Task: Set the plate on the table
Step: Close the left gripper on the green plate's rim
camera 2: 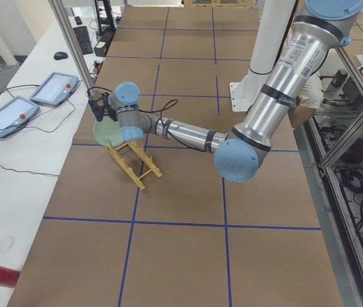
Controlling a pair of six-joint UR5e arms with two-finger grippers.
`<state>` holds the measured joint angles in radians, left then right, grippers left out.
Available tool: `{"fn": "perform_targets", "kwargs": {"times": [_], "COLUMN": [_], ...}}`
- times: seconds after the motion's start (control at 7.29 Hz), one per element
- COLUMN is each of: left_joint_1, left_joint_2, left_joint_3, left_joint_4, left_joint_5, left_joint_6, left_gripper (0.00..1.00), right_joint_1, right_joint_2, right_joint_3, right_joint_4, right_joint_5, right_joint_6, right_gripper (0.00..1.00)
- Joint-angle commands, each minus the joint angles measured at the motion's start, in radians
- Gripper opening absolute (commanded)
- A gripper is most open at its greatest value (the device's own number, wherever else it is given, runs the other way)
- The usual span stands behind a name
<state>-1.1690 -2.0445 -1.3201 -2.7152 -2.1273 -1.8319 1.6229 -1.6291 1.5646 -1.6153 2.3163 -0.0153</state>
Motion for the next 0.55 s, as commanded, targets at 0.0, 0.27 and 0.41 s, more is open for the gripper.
{"fn": "perform_targets", "kwargs": {"times": [0.0, 0.27, 0.41], "left_joint_1": [-0.003, -0.006, -0.007], "left_joint_2": [0.001, 0.004, 0.004], "left_joint_3": [-0.039, -0.083, -0.102], "left_joint_4": [0.000, 0.000, 0.000], "left_joint_5": [0.000, 0.000, 0.000], "left_joint_6": [-0.015, -0.043, -0.065], "left_gripper": [0.00, 0.00, 0.00], "right_joint_1": [0.000, 0.000, 0.000], "right_joint_2": [0.000, 0.000, 0.000], "right_joint_3": [0.000, 0.000, 0.000], "right_joint_4": [0.000, 0.000, 0.000], "right_joint_5": [0.000, 0.000, 0.000], "right_joint_6": [0.000, 0.000, 0.000], "right_gripper": [1.00, 1.00, 1.00]}}
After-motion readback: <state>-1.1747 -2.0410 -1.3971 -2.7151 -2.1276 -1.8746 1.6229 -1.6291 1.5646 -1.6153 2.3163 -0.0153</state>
